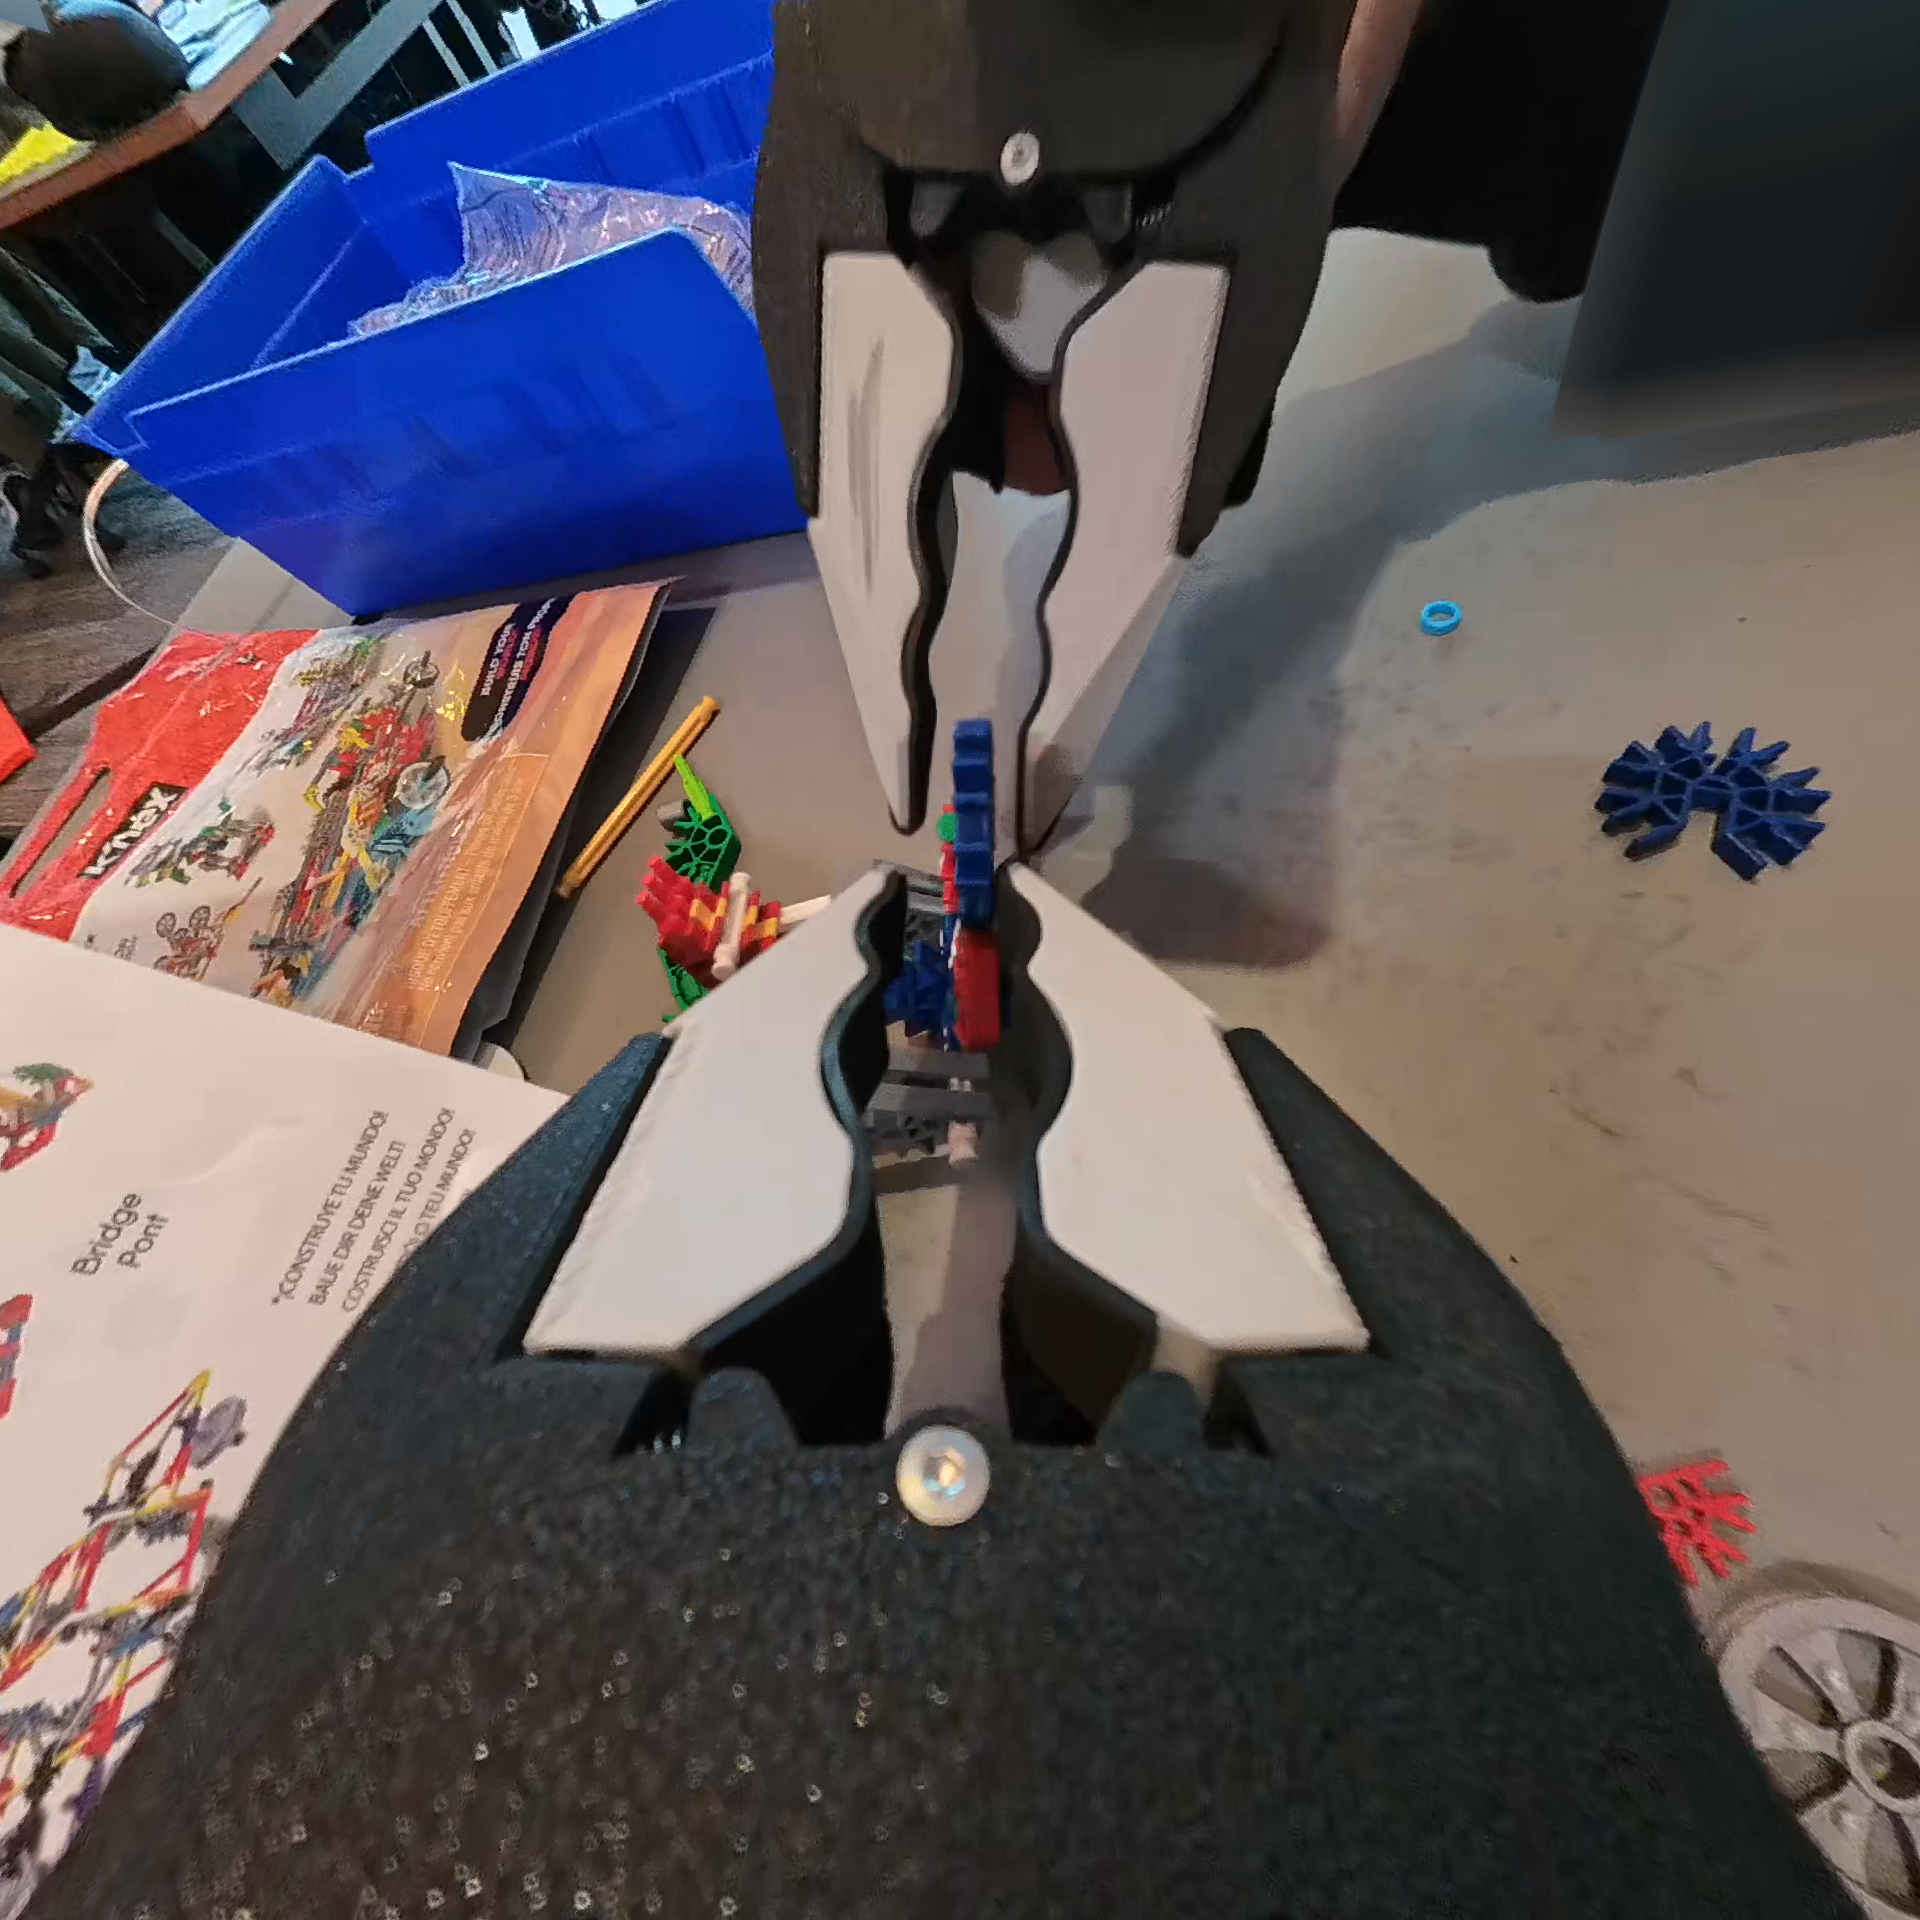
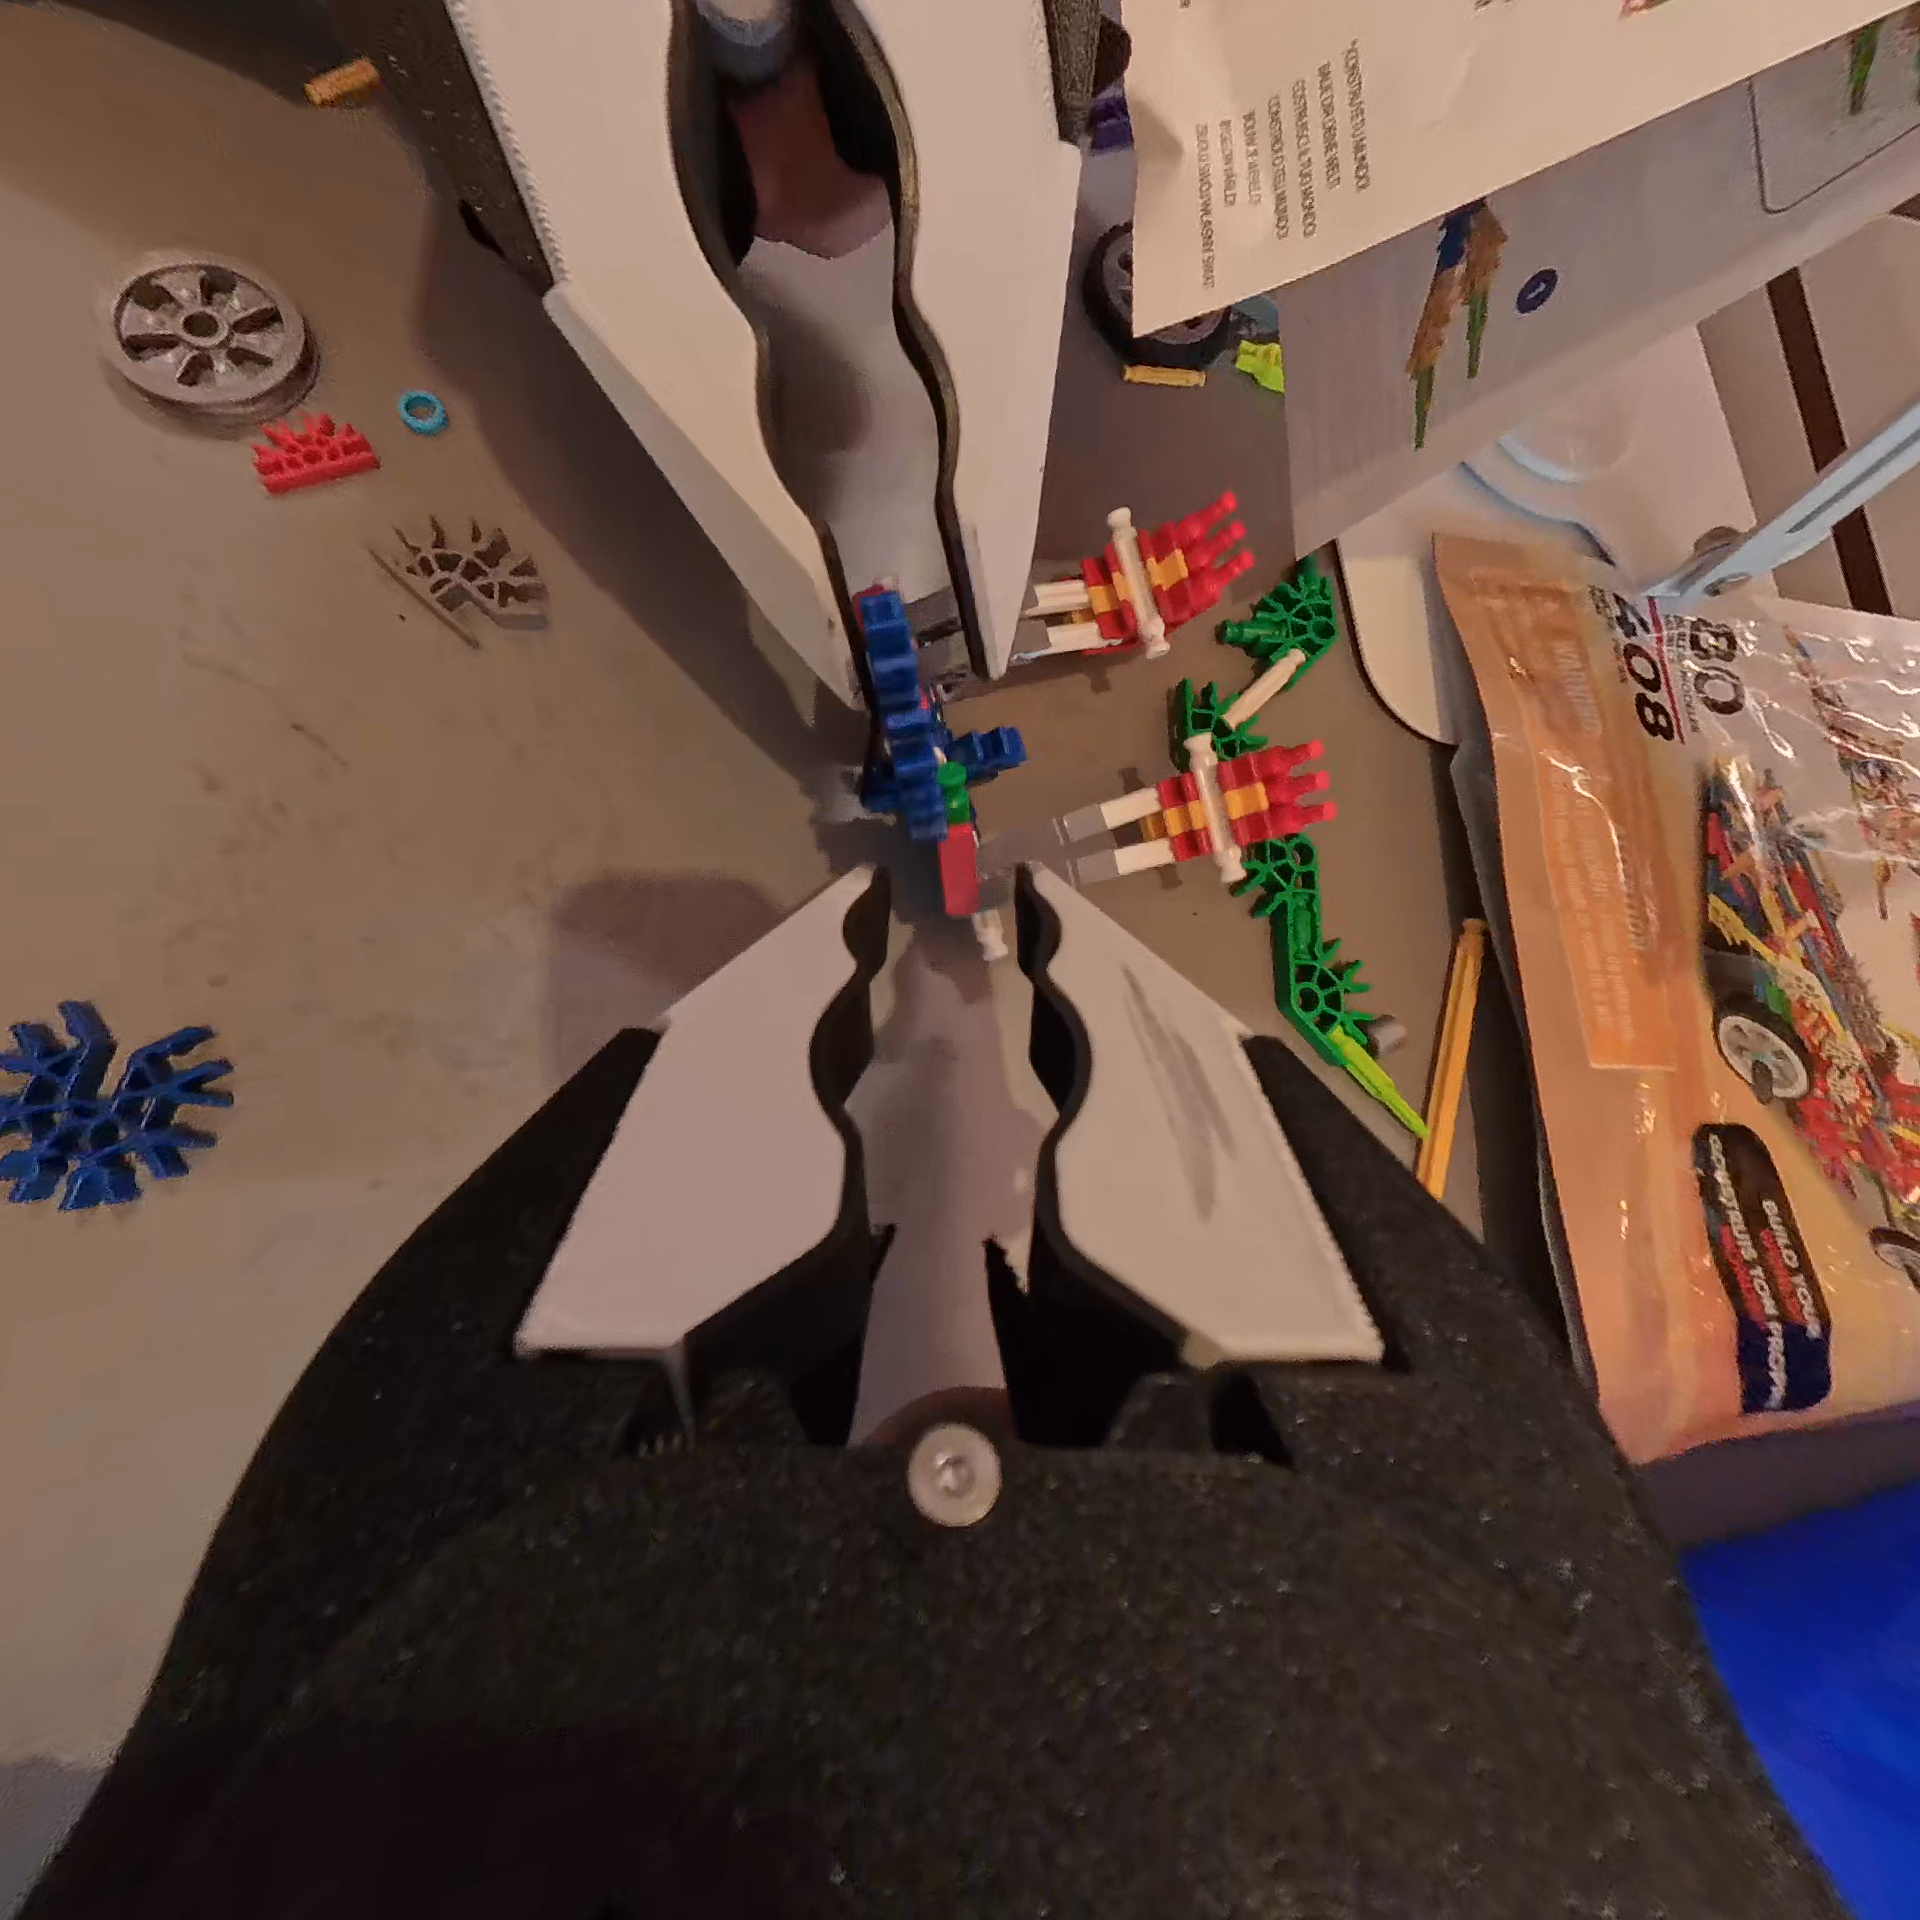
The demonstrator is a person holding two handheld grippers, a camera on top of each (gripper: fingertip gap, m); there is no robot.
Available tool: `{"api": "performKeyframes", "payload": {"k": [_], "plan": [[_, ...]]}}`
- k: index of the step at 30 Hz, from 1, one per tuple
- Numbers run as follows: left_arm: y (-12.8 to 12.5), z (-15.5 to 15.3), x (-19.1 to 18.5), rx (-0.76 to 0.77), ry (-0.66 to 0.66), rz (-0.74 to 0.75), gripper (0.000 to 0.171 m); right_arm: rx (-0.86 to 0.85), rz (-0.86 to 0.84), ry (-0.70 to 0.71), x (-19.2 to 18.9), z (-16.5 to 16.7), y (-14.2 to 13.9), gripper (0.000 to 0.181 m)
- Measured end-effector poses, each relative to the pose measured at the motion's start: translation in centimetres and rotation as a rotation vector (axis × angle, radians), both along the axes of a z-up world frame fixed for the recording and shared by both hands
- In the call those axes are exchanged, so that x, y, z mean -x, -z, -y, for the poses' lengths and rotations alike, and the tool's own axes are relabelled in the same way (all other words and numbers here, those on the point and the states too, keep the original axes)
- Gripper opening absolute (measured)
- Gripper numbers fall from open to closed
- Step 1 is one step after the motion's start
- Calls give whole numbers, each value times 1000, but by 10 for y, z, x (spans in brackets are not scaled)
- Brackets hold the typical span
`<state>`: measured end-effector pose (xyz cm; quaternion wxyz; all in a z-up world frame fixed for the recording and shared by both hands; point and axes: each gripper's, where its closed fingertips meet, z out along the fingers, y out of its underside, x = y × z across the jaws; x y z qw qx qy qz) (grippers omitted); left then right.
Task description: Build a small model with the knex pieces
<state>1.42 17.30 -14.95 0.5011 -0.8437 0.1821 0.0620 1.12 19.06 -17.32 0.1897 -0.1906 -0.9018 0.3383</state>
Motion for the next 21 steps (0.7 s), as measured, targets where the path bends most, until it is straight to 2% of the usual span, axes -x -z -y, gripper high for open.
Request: {"api": "performKeyframes", "payload": {"k": [3, 7, 10, 11, 13, 17, 21], "plan": [[-2, 0, -2, -6, 4, -12, 19, 12, -9, -10, 3, 4, 2, 10], [-6, -9, -9, -16, 1, -52, 28, 32, -12, -16, 3, 6, -1, 6], [5, -15, -7, 39, -29, -94, 20, 51, -4, -27, 0, 9, -4, 5], [4, -16, -7, 36, -31, -82, 13, 42, -10, -22, 1, 8, -4, 5], [0, -14, -8, 20, -20, -28, 9, 71, 1, -24, -1, 10, -9, 5], [-13, -9, -6, -29, -10, 99, 8, 150, 8, -19, -1, 14, -20, 6], [-19, -7, -7, -56, 6, 196, 7, 177, 29, -35, -3, 16, -18, 12]]}}
